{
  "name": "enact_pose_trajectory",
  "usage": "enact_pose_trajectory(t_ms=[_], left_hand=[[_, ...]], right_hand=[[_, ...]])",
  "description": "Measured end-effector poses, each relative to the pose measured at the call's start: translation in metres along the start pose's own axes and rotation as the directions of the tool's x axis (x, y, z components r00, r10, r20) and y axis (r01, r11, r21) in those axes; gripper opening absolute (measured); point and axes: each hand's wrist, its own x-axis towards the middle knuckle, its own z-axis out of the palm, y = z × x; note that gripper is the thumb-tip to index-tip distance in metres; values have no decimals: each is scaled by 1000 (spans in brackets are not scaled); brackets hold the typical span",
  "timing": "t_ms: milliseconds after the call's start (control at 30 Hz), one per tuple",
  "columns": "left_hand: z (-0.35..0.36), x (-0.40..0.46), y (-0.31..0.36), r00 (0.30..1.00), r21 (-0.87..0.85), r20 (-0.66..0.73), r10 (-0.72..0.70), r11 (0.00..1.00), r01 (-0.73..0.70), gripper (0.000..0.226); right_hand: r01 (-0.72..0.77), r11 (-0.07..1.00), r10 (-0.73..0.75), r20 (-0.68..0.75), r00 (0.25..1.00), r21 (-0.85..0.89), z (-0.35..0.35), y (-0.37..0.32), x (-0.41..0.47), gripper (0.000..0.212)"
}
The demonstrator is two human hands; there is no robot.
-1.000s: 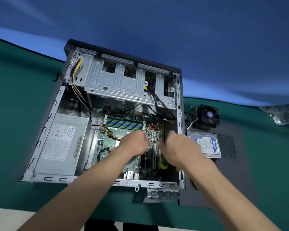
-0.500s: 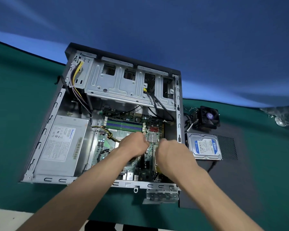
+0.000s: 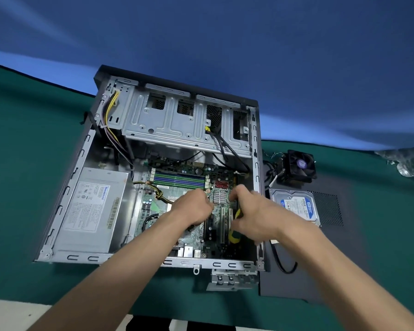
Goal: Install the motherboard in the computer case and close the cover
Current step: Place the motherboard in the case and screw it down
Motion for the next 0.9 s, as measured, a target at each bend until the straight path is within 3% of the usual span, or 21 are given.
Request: enact_pose_trajectory(t_ms=[100,133,200,333,500,667,800,900], left_hand=[[1,0,1,1000,10,13,0,1000,0,25],[1,0,1,1000,3,17,-4,1000,4,23],[0,-1,1,1000,2,18,-14,1000,14,21],[-2,1,-2,1000,0,7,-17,1000,17,23],[-3,6,-5,998,-35,-53,-37,999,36,25],[-5,8,-9,992,-93,-94,-87,993,79,27],[-5,3,-10,986,-119,-127,-109,988,94,25],[-6,-5,-10,972,-125,-201,-123,987,99,25]], right_hand=[[-39,986,7,-191,982,-164,10,-1,-4,15],[-74,962,10,-240,971,-261,11,-5,-6,17],[-52,932,-21,-197,980,-360,12,-14,-6,26],[108,954,-90,75,993,-280,9,-32,-6,51],[4,891,-60,-109,992,-454,9,-28,1,33],[93,933,-93,18,996,-348,6,-12,-7,41],[105,903,-190,-168,967,-417,18,-14,-19,21],[152,889,-195,-58,979,-433,21,-20,-19,19]])
